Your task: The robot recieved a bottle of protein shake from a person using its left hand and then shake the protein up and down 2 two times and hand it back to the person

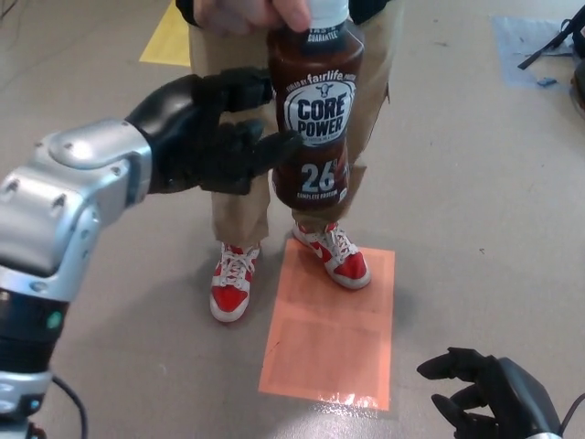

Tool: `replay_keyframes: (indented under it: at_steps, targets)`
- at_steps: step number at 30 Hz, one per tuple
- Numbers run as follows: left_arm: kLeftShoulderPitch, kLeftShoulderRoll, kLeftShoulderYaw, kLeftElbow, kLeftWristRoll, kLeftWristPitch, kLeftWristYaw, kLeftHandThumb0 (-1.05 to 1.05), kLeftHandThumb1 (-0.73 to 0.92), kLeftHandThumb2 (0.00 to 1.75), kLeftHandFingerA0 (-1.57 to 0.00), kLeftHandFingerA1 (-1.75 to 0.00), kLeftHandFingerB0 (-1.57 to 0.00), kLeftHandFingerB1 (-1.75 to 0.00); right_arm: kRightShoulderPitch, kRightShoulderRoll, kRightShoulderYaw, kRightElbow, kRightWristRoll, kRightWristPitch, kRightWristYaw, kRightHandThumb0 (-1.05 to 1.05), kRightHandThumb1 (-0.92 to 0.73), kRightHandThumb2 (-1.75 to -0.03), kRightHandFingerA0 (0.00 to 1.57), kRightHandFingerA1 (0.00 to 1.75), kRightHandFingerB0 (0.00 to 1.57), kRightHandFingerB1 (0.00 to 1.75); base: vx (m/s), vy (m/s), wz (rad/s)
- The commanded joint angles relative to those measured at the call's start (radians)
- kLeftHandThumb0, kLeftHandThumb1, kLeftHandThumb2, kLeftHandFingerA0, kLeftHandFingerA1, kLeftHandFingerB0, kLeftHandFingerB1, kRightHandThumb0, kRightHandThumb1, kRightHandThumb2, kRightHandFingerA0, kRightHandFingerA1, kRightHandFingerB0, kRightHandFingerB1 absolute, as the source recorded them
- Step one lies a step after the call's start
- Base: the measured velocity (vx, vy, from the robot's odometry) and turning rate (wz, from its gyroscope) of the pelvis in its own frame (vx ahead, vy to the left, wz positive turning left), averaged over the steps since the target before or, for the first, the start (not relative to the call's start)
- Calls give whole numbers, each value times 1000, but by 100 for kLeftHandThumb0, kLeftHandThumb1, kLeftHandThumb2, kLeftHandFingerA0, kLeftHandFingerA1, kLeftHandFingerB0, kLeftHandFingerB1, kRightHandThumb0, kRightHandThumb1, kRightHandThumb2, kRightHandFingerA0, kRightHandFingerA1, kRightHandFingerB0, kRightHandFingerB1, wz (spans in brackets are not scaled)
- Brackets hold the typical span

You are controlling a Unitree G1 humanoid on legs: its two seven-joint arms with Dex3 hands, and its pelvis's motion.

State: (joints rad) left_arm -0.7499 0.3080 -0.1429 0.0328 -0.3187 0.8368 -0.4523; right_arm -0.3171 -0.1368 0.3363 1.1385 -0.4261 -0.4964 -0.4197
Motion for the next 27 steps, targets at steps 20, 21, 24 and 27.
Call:
replay_keyframes:
  at_steps: [20, 21, 24, 27]
  targets:
    - [-110, -234, -56, -9, 78, 192, 175, -77, 44, 79, 0, 0, 0, 0, -32, -5, -34, 67, -6, -94, -50, -30, -68, -60, 89, 46, 81, 45, 0, 0, 0]
    - [-104, -236, -55, -7, 80, 186, 177, -77, 44, 79, 0, 0, 0, 0, -30, -4, -32, 69, -8, -96, -52, -30, -68, -60, 89, 46, 81, 45, 0, 0, 0]
    - [-77, -259, -37, 7, 87, 165, 208, -76, 43, 78, 0, 0, 0, 0, -23, 3, -30, 73, -12, -100, -58, -30, -68, -60, 91, 46, 81, 45, 0, 0, 0]
    - [-61, -270, -31, 28, 95, 140, 217, -77, 43, 79, 0, 0, 0, 0, -17, 0, -28, 73, -16, -107, -63, -30, -68, -61, 90, 46, 80, 45, 0, 0, 0]
